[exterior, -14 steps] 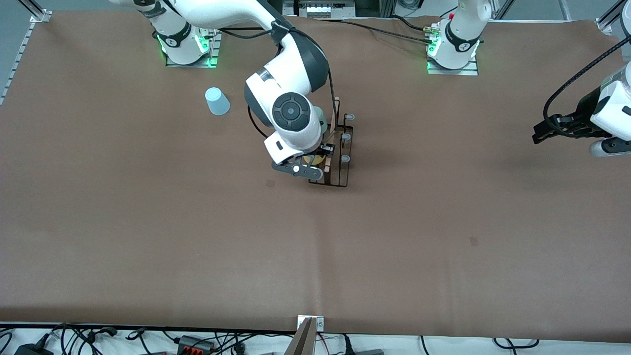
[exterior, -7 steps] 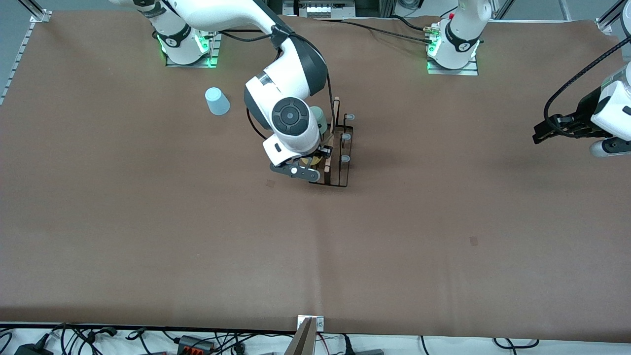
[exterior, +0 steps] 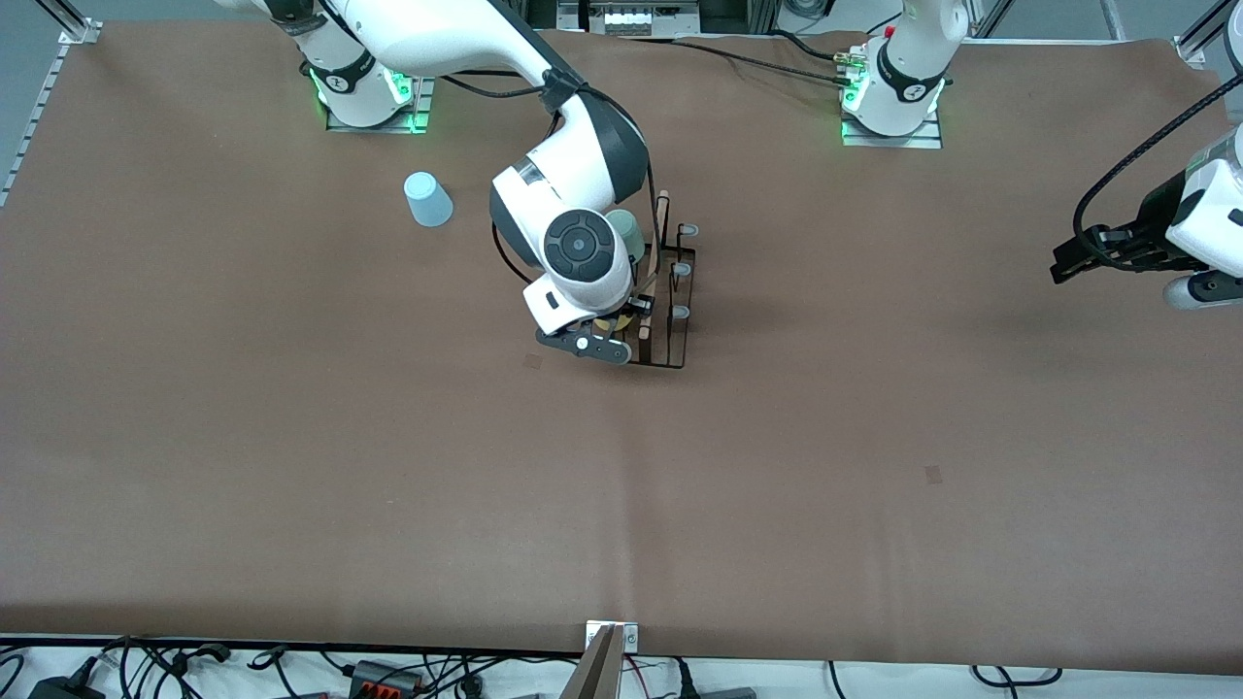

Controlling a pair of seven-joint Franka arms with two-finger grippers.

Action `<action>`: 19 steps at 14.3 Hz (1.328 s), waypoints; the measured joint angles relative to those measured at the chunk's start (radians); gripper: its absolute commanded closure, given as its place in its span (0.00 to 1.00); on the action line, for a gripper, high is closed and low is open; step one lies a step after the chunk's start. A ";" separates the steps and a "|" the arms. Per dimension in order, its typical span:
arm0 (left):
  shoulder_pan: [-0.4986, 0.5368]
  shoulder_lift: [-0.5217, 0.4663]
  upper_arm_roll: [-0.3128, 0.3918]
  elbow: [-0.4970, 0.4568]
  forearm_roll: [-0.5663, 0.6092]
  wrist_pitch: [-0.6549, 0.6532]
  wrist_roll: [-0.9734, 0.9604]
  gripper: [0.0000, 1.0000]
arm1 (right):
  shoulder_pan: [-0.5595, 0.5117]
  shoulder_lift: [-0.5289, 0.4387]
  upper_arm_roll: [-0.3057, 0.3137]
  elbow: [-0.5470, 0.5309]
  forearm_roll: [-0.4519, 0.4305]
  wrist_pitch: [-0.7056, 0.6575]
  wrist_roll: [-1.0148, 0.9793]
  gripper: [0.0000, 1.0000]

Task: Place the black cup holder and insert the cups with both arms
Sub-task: 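Lower the yellow cup onto a holder peg with the right gripper, then open the right gripper and withdraw it from the holder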

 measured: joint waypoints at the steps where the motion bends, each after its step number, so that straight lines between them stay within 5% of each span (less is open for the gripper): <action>1: 0.000 0.000 0.000 0.000 0.000 0.000 0.000 0.00 | 0.000 0.002 0.000 0.000 0.000 0.001 0.000 0.00; 6: 0.000 0.000 0.000 0.000 0.000 0.000 0.000 0.00 | -0.001 -0.007 -0.013 0.016 -0.013 0.004 0.001 0.00; 10: 0.000 0.000 0.000 0.000 0.000 0.000 0.000 0.00 | -0.012 -0.101 -0.085 0.029 -0.129 -0.017 -0.014 0.00; 14: 0.000 0.000 0.000 0.000 0.000 0.000 0.000 0.00 | -0.065 -0.163 -0.174 0.028 -0.156 -0.087 -0.218 0.00; 19: 0.001 0.000 0.000 0.000 0.000 0.000 0.000 0.00 | -0.210 -0.214 -0.198 0.030 -0.157 -0.133 -0.474 0.00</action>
